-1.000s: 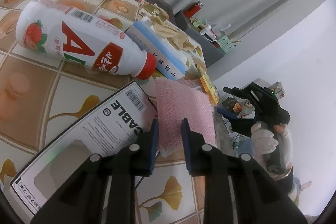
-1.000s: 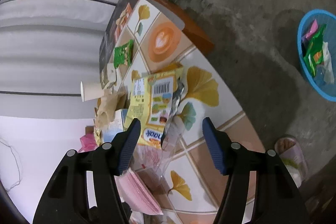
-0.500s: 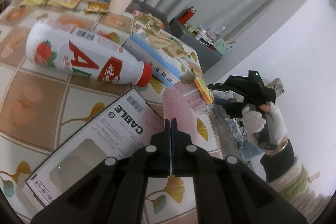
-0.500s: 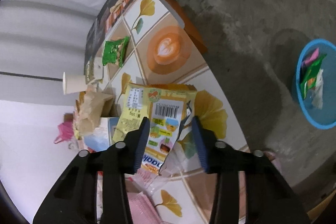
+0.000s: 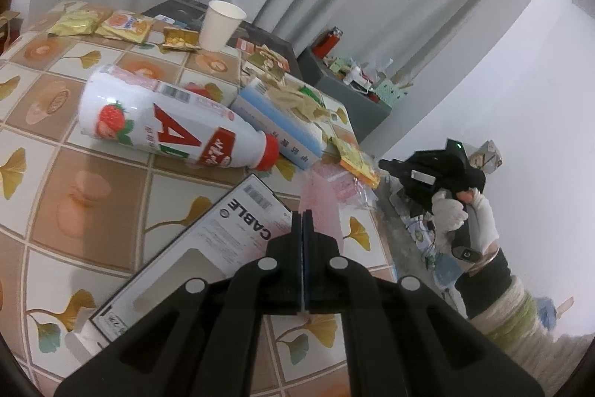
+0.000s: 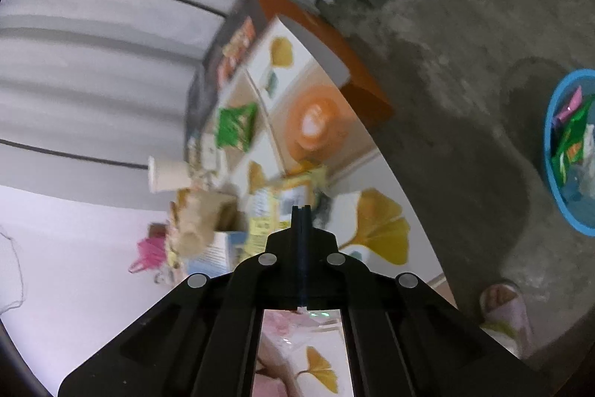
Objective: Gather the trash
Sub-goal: 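Close the left gripper on the pink mesh cloth and lift it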
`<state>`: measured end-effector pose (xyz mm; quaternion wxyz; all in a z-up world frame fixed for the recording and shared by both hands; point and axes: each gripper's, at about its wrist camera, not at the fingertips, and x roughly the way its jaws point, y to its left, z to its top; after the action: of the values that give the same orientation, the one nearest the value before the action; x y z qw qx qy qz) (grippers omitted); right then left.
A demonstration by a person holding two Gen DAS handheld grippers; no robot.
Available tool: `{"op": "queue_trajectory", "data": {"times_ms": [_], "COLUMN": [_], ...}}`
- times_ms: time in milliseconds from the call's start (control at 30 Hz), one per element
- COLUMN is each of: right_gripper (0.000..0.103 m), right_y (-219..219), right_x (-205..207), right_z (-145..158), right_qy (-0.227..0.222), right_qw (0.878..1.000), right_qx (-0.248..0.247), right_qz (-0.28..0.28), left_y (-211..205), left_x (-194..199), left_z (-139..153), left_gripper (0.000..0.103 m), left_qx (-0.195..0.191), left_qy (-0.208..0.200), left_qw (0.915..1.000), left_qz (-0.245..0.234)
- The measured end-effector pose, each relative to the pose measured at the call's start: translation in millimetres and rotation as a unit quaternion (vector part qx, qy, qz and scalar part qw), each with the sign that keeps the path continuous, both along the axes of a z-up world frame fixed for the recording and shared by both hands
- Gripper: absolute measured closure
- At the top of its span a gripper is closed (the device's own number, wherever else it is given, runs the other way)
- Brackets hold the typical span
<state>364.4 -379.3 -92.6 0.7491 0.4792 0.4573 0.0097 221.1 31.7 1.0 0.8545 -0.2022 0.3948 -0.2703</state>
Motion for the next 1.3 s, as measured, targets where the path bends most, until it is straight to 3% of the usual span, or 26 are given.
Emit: {"op": "queue_trajectory", "data": {"times_ms": [300, 500, 567, 633, 733, 800, 900, 1100, 1300], "right_gripper": [0.103, 0.103, 0.103, 0.103, 0.103, 0.103, 0.103, 0.103, 0.103], "right_y": [-18.8, -25.5, -27.1, -28.8, -30.5, -29.7, -20.9, 55.6, 109.0], "right_x": [-21.5, -46.8, -58.4, -69.5, -85.5, -91.8, -100.2, -118.2, -104.9], "right_z": [37.4, 65.1, 74.3, 79.9, 86.0, 86.9, 83.3, 45.5, -5.9], "right_qy": [-0.078, -0.126, -0.141, -0.150, -0.160, -0.162, -0.152, -0.098, -0.047], "right_qw": [0.996, 0.991, 0.989, 0.987, 0.986, 0.986, 0.988, 0.983, 0.975], "right_qx": [0.035, 0.048, 0.047, 0.050, 0.046, 0.035, 0.017, -0.014, 0.002], "right_qz": [-0.021, -0.015, -0.011, -0.007, -0.003, -0.001, 0.019, 0.155, 0.218], "left_y": [9.5, -9.3, -20.8, -34.5, -52.4, -60.4, -67.5, -72.2, -65.9], "left_x": [-6.6, -20.6, -27.8, -38.2, -50.9, -55.0, -55.2, -46.8, -37.9], "left_z": [22.3, 23.6, 17.7, 7.6, -15.2, -31.8, -50.6, -62.2, -68.1], "left_gripper": [0.103, 0.102, 0.082, 0.070, 0.057, 0.054, 0.049, 0.043, 0.042], "left_qx": [-0.017, 0.005, 0.018, 0.025, 0.029, 0.029, 0.021, 0.025, 0.024], "left_qy": [-0.036, -0.029, -0.017, -0.002, 0.038, 0.070, 0.105, 0.107, 0.089], "left_qw": [0.9992, 0.9983, 0.9965, 0.9938, 0.9897, 0.9887, 0.9886, 0.9913, 0.9949], "left_qz": [0.003, -0.051, -0.079, -0.108, -0.135, -0.129, -0.106, -0.074, -0.041]}}
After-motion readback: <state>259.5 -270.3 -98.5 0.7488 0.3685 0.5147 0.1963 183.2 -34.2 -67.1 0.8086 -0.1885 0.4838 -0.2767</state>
